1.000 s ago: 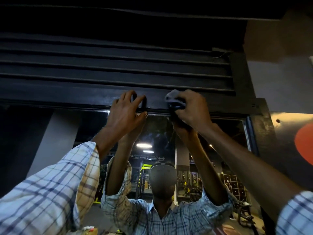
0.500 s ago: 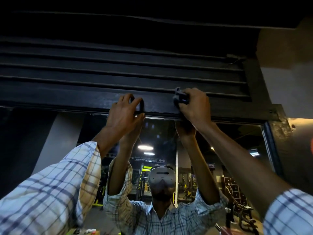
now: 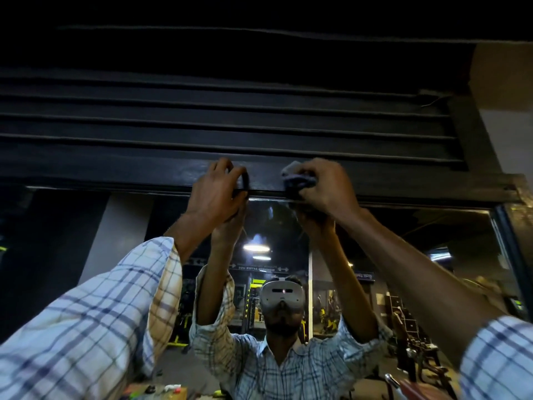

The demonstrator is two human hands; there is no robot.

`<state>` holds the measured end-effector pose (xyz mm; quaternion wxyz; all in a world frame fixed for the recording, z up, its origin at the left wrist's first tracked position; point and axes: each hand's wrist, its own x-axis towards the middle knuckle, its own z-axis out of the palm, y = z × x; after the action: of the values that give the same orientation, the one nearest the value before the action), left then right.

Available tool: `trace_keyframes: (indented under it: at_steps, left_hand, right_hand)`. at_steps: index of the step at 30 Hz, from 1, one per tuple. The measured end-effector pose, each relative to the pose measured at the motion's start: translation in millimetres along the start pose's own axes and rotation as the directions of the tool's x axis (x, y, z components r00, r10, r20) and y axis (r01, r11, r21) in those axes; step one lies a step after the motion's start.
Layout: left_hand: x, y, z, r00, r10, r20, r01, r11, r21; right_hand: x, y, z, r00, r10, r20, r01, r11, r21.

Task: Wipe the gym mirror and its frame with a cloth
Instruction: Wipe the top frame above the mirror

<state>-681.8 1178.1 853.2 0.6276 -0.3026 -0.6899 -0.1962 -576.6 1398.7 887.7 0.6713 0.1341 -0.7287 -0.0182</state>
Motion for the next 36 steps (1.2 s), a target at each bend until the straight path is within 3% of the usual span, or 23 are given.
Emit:
trace_keyframes:
  at_steps: [3,4,6,8,12,17,21,25,30,34,36]
  left_hand:
    - [-1,-11,-2,1.0,0.007,0.008,-0.008,1.0,0.004]
    - [-1,-15,-3,1.0,0.002,0.009,-0.002,1.0,0.0]
    - [-2,-23,-5,1.0,0.001,0.025,-0.002,1.0,0.009]
    - [-4,-34,-5,0.999,0.005,0.033,-0.006,0.999,0.039]
    - [-10,-56,-5,0.999,0.008,0.035,-0.01,0.998,0.056]
    - [-20,-84,-1,0.997,0.015,0.082,-0.024,0.993,0.116]
    - [-29,-113,-3,0.996,0.017,0.083,-0.027,0.993,0.117]
    - [-35,-143,-4,0.996,0.011,0.091,-0.023,0.991,0.132]
    - [-45,-181,-7,0.996,0.046,0.074,-0.056,0.988,0.143]
    - [-50,-213,-11,0.995,0.055,0.082,-0.068,0.983,0.173]
    - [-53,-227,-13,0.996,0.052,0.067,-0.061,0.987,0.15]
  right_hand:
    - [2,-14,8,0.94,0.236,-0.246,-0.231,0.972,0.048]
    - [0,-23,15,0.945,0.217,-0.243,-0.208,0.976,0.064]
    - [-9,-42,30,0.996,0.061,-0.064,-0.055,0.994,0.09]
    - [-13,-54,35,0.998,-0.022,0.058,0.016,0.995,0.099]
    - [-3,-62,42,0.973,0.179,-0.146,-0.173,0.984,0.051]
    - [-4,-82,64,1.0,0.019,0.02,-0.02,0.996,0.09]
    - [4,-89,73,0.979,0.129,-0.16,-0.118,0.99,0.08]
    - [12,-112,98,0.999,0.002,0.045,-0.007,0.992,0.125]
    - [28,-131,114,0.968,0.155,-0.199,-0.14,0.986,0.085]
    - [38,-153,132,0.999,-0.008,0.053,0.001,0.992,0.123]
    - [43,-157,134,0.999,0.018,-0.035,-0.015,0.996,0.089]
